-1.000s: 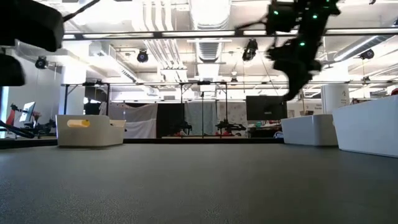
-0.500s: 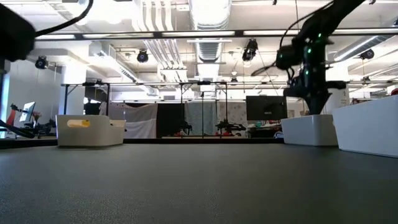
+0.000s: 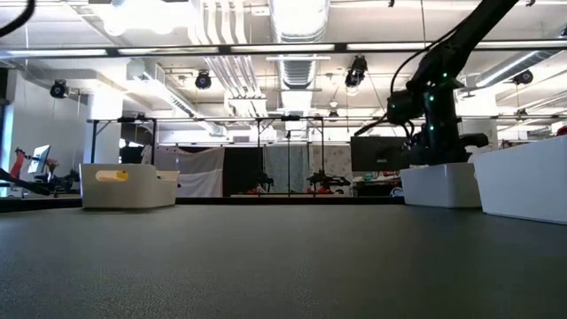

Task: Sort produce into baskets
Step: Put the purple eggplant into the gray bin

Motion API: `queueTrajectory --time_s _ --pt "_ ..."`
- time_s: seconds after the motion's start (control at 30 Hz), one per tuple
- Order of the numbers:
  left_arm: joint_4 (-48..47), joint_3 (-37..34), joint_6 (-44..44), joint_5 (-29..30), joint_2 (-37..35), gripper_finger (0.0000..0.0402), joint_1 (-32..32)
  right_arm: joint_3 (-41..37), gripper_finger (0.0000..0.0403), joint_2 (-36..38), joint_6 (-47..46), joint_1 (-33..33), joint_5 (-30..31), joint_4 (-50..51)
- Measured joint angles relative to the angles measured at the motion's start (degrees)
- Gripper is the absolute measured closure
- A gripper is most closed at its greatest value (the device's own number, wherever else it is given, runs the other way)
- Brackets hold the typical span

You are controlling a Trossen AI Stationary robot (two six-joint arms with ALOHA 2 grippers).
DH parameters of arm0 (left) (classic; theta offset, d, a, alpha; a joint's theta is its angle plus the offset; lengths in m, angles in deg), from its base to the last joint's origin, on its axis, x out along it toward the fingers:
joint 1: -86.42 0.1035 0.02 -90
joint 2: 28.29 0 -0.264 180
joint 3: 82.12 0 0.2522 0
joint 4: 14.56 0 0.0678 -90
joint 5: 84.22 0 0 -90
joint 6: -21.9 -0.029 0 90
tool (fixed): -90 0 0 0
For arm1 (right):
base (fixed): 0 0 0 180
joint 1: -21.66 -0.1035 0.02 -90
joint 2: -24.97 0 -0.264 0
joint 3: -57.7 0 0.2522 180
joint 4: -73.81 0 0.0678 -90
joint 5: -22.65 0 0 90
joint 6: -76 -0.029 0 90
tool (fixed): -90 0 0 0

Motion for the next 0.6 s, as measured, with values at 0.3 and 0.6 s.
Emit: queueTrajectory --time_s 0.3,0.6 --pt "1.7 0.0 0.9 -2.5 8.1 0.0115 -2.0 0.1 0.0216 8.4 2.6 -0.9 0.1 -1.5" --pt "2.5 0.0 -1.1 -2.3 10.4 0.0212 -2.0 0.0 0.0205 25.3 1.9 -10.6 0.0 -3.2"
